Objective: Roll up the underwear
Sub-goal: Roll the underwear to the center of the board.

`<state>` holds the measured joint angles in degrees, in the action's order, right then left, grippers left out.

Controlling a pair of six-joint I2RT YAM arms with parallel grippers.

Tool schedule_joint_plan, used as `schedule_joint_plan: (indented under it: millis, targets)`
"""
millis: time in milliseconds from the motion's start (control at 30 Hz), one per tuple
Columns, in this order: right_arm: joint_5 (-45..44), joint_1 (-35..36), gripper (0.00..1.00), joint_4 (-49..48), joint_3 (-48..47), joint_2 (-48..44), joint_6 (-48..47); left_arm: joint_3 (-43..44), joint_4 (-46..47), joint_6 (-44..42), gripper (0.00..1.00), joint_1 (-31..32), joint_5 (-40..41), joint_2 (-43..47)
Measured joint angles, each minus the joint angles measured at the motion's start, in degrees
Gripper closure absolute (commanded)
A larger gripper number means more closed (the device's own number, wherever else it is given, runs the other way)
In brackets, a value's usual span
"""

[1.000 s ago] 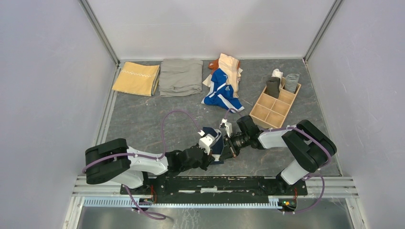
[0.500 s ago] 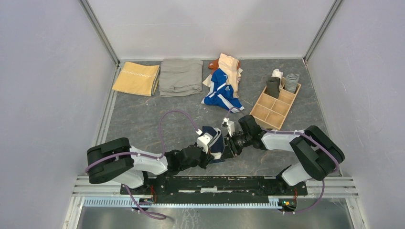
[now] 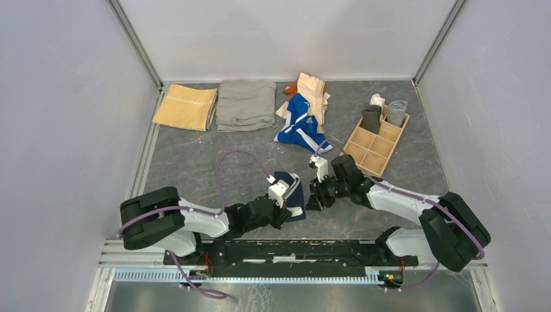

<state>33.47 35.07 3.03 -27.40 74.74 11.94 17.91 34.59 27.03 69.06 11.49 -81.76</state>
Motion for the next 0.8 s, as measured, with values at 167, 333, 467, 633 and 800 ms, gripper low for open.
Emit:
schedule_joint_plan:
  millis: [167,333,467,633,800]
  targets:
    - [1.07,0.02,0.83,-1.27,0.04,-3.76,0.31,0.0,0.44,0.0,0.98,-0.22,-0.22,-0.35]
    - [6.12,0.7,0.98,-6.43,0.68,-4.35,2.25,0.0,1.11,0.0,0.98,-0.26,-0.31,-0.76]
    - [8.44,2.49,1.0,-9.11,0.79,-3.43,3.32,0.0,1.14,0.0,0.98,-0.37,-0.61,-0.76]
    - [9.03,3.85,1.0,-9.88,0.79,0.48,3.85,0.02,1.14,0.0,0.98,-0.37,-0.68,-0.79]
    - [7.89,3.82,1.0,-9.75,0.79,3.5,3.74,0.02,1.16,0.02,0.98,-0.37,-0.85,-0.81]
